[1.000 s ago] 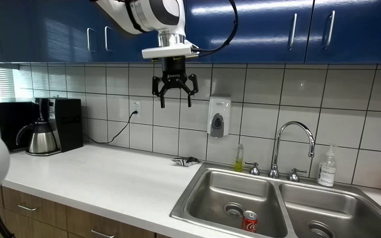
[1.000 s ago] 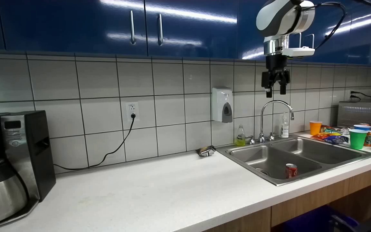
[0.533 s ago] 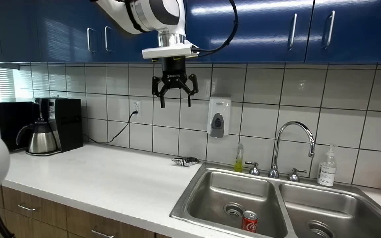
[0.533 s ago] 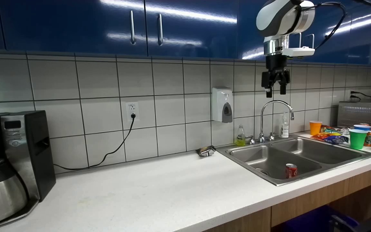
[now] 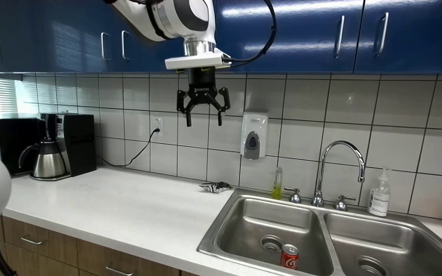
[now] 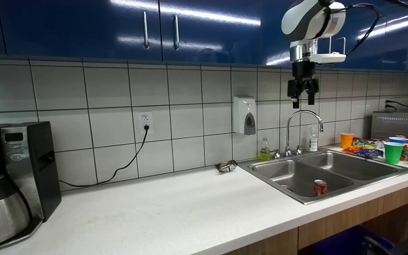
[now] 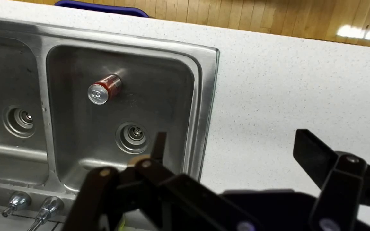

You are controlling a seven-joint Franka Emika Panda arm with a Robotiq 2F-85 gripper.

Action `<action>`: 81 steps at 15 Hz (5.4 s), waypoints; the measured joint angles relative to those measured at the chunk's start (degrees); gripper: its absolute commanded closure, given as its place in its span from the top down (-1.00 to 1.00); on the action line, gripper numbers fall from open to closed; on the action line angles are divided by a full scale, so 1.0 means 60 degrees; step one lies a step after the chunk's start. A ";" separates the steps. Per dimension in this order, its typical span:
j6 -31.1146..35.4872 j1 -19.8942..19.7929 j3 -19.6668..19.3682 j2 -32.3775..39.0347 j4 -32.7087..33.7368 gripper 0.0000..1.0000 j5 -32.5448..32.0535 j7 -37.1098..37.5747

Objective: Take the Coca-Cola can out of the sink on the left and put it on the countertop.

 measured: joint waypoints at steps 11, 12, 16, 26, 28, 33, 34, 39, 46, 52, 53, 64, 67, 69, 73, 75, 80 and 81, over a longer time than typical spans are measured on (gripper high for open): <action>0.1137 -0.0339 -0.0447 0.1269 0.0012 1.00 0.0032 0.0023; 0.1240 -0.0419 -0.0490 0.1404 0.0026 1.00 0.0043 0.0023; 0.1696 -0.0731 -0.0695 0.1952 0.0090 1.00 0.0168 0.0023; 0.2951 -0.1627 -0.0949 0.4050 0.0935 1.00 0.0647 0.0023; 0.3152 -0.1806 -0.0950 0.4584 0.1240 1.00 0.0793 0.0023; 0.3541 -0.2168 -0.0928 0.6001 0.2076 1.00 0.1134 0.0024; 0.3590 -0.2227 -0.0912 0.6278 0.2245 1.00 0.1173 0.0038; 0.3741 -0.2427 -0.0831 0.7461 0.3045 1.00 0.1240 0.0218; 0.3888 -0.2658 -0.0722 0.8534 0.3838 1.00 0.1258 0.0442; 0.4240 -0.3024 -0.0596 0.9292 0.4204 1.00 0.1356 0.0539; 0.4296 -0.3067 -0.0579 0.9405 0.4257 1.00 0.1369 0.0558; 0.4778 -0.3406 -0.0499 1.0628 0.5081 1.00 0.1507 0.0922; 0.4803 -0.3479 -0.0499 1.1039 0.5483 1.00 0.1508 0.1094; 0.4804 -0.3497 -0.0499 1.1275 0.5739 1.00 0.1508 0.1173; 0.4805 -0.3497 -0.0465 1.1630 0.6158 1.00 0.1508 0.1199; 0.4805 -0.3497 -0.0425 1.1783 0.6349 1.00 0.1508 0.1231; 0.4805 -0.3495 -0.0352 1.2162 0.6757 1.00 0.1508 0.1337; 0.4805 -0.3495 -0.0350 1.2225 0.6822 1.00 0.1508 0.1356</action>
